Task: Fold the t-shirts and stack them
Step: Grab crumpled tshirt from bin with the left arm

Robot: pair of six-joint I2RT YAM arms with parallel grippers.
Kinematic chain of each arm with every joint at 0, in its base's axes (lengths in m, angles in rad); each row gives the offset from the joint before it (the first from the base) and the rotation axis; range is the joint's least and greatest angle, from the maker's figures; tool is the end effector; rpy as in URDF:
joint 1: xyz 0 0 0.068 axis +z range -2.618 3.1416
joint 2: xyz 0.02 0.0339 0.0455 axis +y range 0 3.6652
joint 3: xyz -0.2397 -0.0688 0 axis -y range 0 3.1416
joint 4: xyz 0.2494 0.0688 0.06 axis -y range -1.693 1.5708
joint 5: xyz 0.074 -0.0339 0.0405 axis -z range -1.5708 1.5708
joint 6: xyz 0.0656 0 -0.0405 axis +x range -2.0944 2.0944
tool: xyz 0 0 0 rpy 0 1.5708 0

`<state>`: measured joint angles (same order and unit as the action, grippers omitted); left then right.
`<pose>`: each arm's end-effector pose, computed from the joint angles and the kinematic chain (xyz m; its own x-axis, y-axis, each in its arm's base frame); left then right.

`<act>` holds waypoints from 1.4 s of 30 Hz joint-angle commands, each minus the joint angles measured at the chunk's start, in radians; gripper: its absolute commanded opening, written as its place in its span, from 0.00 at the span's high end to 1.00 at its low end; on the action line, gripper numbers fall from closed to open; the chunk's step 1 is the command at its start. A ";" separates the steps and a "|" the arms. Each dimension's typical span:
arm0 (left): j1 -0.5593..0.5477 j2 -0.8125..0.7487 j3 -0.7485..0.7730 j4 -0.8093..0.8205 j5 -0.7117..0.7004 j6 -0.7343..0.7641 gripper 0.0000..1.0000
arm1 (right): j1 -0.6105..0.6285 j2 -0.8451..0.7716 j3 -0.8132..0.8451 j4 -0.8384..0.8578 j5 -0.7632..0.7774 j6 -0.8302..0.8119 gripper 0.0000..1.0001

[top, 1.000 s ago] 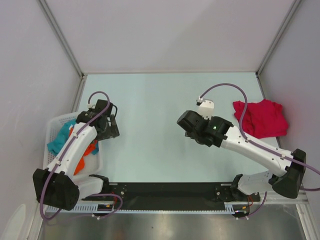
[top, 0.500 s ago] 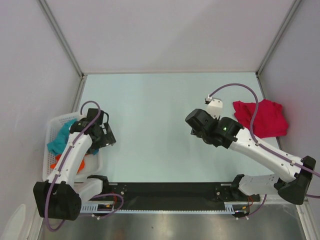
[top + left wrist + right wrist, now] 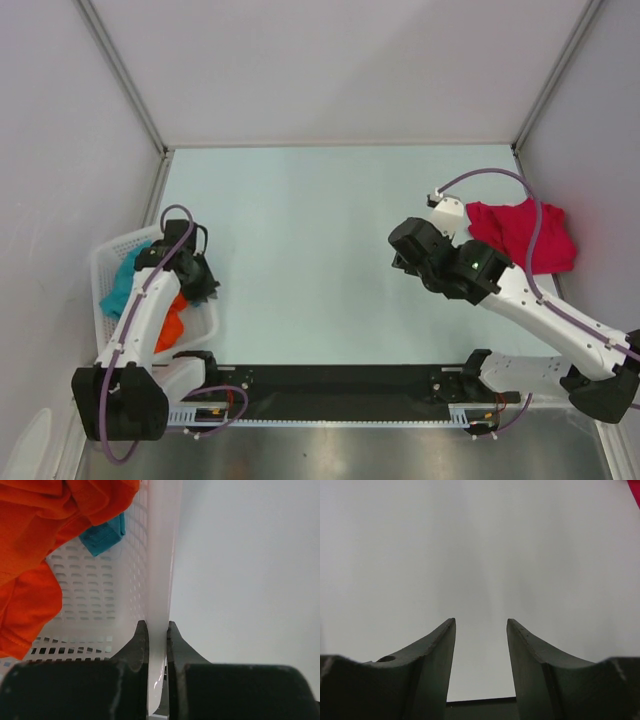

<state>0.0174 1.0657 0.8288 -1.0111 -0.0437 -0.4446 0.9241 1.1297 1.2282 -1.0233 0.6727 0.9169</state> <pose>0.2047 0.0064 0.1907 -0.8426 -0.4444 -0.3042 -0.4360 0.8945 -0.0990 0.1745 0.1632 0.3144 -0.6087 0.2240 -0.7611 0.1397 0.9746 0.1752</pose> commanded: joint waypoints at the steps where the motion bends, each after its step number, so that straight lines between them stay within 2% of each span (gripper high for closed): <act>1: 0.021 -0.036 0.026 -0.001 0.010 0.003 1.00 | -0.011 -0.064 -0.001 0.003 0.045 -0.015 0.48; 7: -0.002 -0.018 0.095 0.014 0.077 0.041 1.00 | -0.016 -0.070 -0.010 0.034 0.030 -0.033 0.47; 10: -0.086 0.039 0.151 0.028 0.082 0.034 1.00 | -0.016 -0.048 -0.013 0.051 0.008 -0.036 0.47; 14: -0.256 0.129 0.217 0.074 0.082 -0.012 1.00 | -0.016 -0.027 -0.009 0.055 -0.002 -0.038 0.47; 16: -0.312 0.186 0.245 0.094 0.080 -0.041 1.00 | -0.018 -0.030 -0.009 0.054 0.002 -0.039 0.47; 20: -0.494 0.292 0.291 0.146 0.073 -0.081 1.00 | -0.019 -0.050 -0.010 0.040 0.018 -0.038 0.47; 22: -0.543 0.339 0.300 0.160 0.070 -0.117 1.00 | -0.024 -0.062 -0.009 0.029 0.024 -0.039 0.47; 27: -0.510 0.410 0.283 0.252 0.174 -0.125 1.00 | -0.028 -0.088 -0.002 -0.003 0.041 -0.038 0.46; 29: -0.470 0.474 0.302 0.275 0.208 -0.114 1.00 | -0.034 -0.100 0.001 -0.007 0.041 -0.042 0.46; 34: -0.329 0.592 0.334 0.345 0.402 -0.106 1.00 | -0.037 -0.133 0.016 -0.040 0.059 -0.035 0.46; 42: -0.217 0.712 0.499 0.203 0.162 0.003 1.00 | -0.051 -0.157 0.007 -0.047 0.079 -0.052 0.44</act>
<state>-0.2642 1.6909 1.2842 -0.7731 0.2417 -0.5167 0.8841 0.9867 1.2156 -1.0607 0.7029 0.8780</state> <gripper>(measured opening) 0.127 0.553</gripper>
